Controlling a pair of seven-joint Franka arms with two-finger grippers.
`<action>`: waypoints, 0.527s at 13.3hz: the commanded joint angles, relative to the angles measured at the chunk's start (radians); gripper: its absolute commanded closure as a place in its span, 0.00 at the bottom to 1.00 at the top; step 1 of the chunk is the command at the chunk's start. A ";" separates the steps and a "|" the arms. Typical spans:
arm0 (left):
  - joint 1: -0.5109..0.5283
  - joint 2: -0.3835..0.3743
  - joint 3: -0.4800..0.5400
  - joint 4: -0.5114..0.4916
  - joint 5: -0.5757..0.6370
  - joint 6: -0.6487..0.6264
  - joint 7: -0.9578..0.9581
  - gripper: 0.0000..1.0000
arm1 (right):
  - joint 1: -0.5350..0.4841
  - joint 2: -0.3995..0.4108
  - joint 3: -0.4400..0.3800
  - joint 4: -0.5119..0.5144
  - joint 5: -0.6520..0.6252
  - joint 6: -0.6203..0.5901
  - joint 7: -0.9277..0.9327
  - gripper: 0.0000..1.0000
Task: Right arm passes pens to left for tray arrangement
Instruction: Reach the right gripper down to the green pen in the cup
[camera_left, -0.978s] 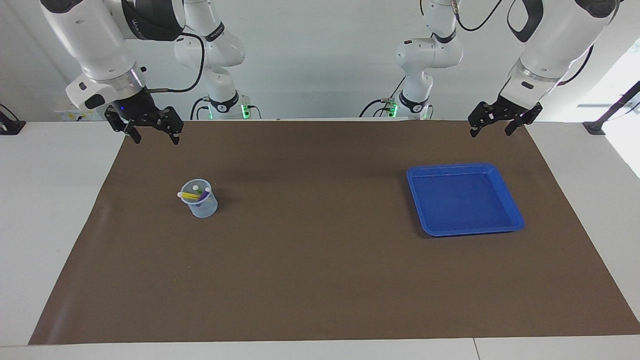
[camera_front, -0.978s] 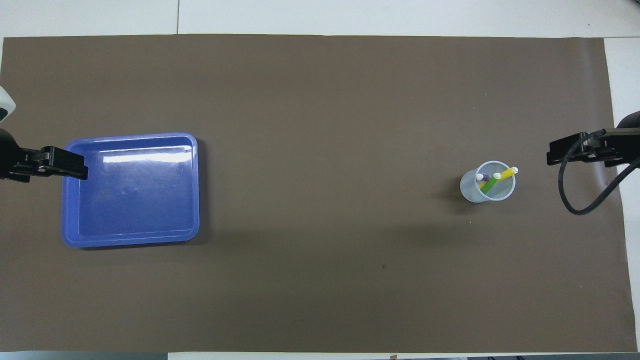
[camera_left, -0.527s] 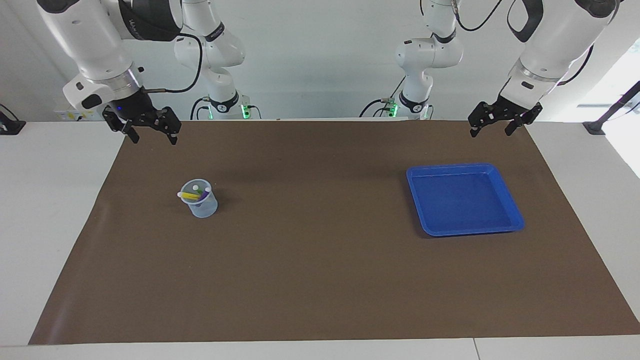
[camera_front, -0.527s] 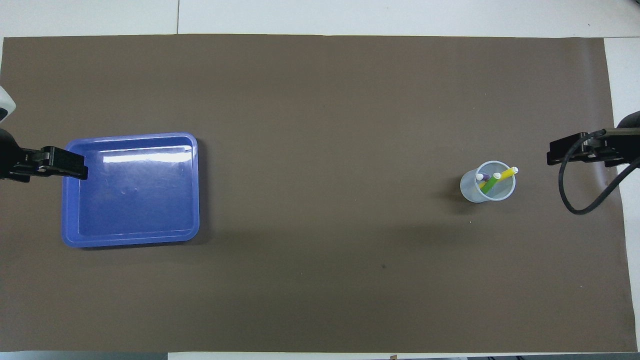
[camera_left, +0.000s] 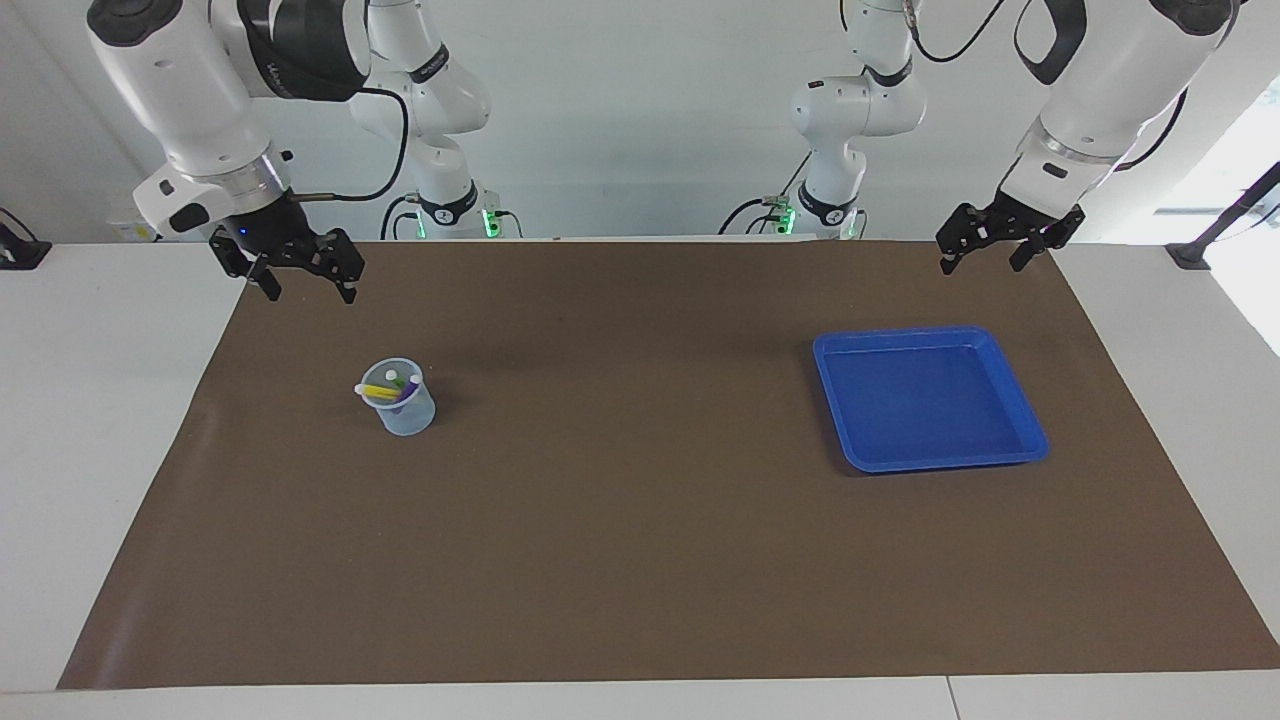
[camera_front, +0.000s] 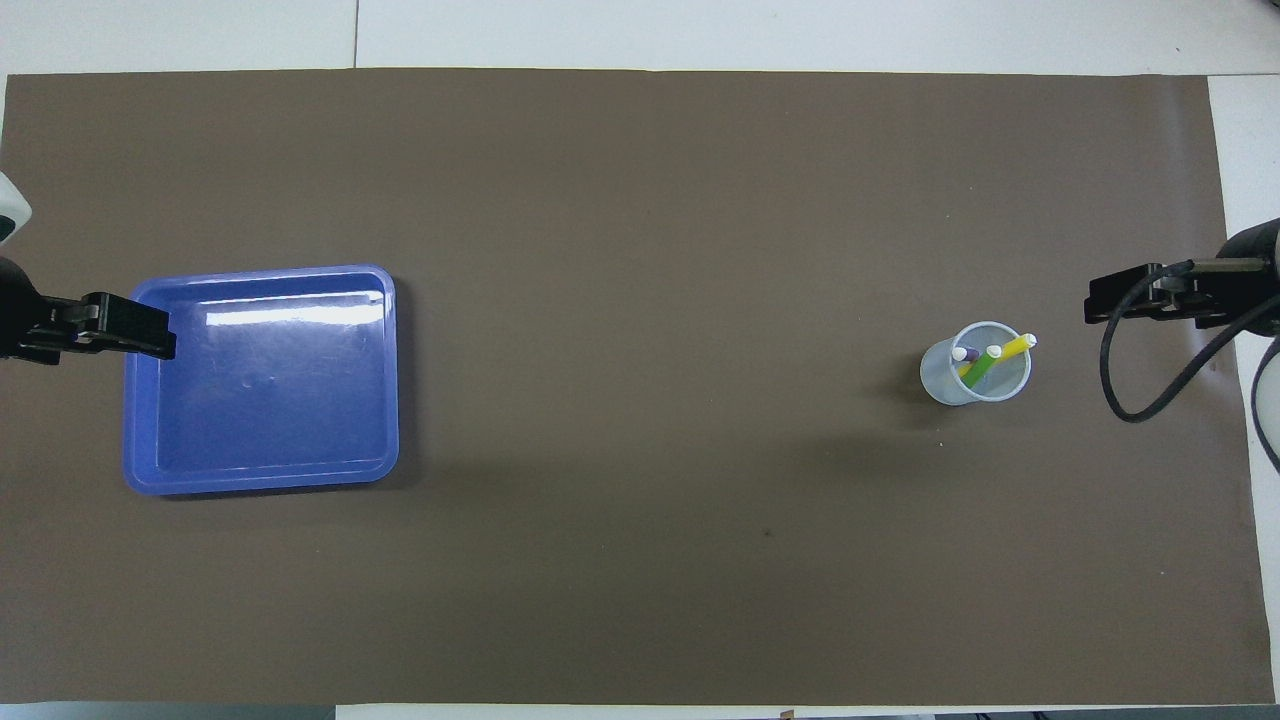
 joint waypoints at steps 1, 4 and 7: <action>0.004 -0.022 -0.001 -0.023 0.011 0.013 -0.010 0.00 | -0.004 -0.018 0.014 -0.071 -0.006 0.051 0.014 0.00; 0.004 -0.021 -0.001 -0.023 0.011 0.013 -0.010 0.00 | 0.034 0.021 0.016 -0.127 -0.006 0.144 0.006 0.00; 0.004 -0.022 -0.001 -0.023 0.011 0.013 -0.010 0.00 | 0.034 0.051 0.016 -0.205 -0.006 0.270 -0.047 0.01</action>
